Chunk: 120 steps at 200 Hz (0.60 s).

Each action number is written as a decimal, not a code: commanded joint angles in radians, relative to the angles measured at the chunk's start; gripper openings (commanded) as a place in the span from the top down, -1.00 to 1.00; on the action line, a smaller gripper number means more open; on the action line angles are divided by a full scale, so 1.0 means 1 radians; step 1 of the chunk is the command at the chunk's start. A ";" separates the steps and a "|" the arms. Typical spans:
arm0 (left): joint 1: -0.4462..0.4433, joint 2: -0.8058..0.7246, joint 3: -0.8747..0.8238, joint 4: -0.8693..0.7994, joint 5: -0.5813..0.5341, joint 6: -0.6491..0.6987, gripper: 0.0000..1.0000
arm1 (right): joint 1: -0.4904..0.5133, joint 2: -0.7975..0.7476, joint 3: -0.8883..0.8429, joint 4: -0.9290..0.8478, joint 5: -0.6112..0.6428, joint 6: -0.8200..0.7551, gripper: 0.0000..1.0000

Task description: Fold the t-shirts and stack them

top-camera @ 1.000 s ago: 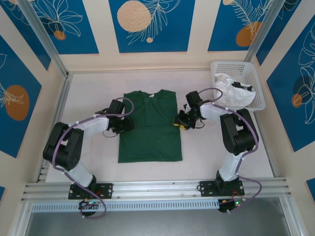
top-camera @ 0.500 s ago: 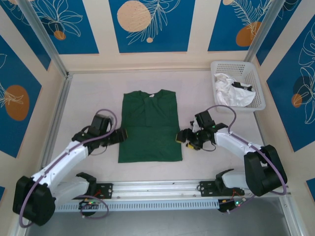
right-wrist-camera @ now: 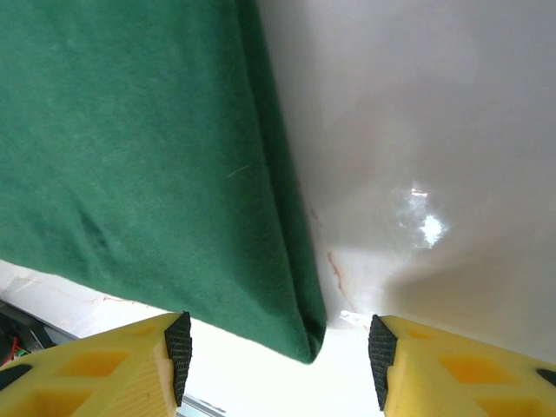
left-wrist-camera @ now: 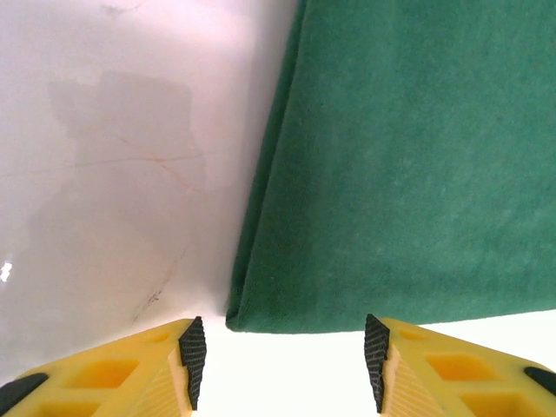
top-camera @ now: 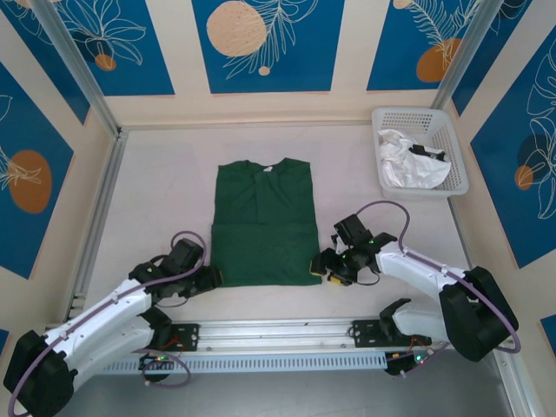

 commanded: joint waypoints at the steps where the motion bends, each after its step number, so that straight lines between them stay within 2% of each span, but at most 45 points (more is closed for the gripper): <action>1: -0.006 0.017 -0.026 0.060 0.003 -0.071 -0.02 | 0.005 0.036 -0.008 0.037 -0.002 0.027 -0.15; 25: -0.006 0.047 -0.039 0.116 0.037 -0.084 0.08 | 0.005 0.062 -0.011 0.070 -0.005 0.029 -0.12; 52: -0.006 0.059 -0.029 0.090 0.014 -0.072 0.13 | 0.003 0.103 -0.004 0.088 -0.011 0.022 -0.02; 71: -0.006 0.063 -0.025 0.076 0.019 -0.066 0.13 | 0.003 0.131 -0.004 0.095 -0.014 0.019 0.02; 97: -0.007 0.064 -0.002 0.000 0.001 -0.040 -0.01 | 0.005 0.145 -0.008 0.102 -0.015 0.017 0.06; 120: -0.007 0.049 0.006 -0.047 -0.003 -0.027 0.02 | 0.006 0.145 -0.006 0.102 -0.010 0.014 0.11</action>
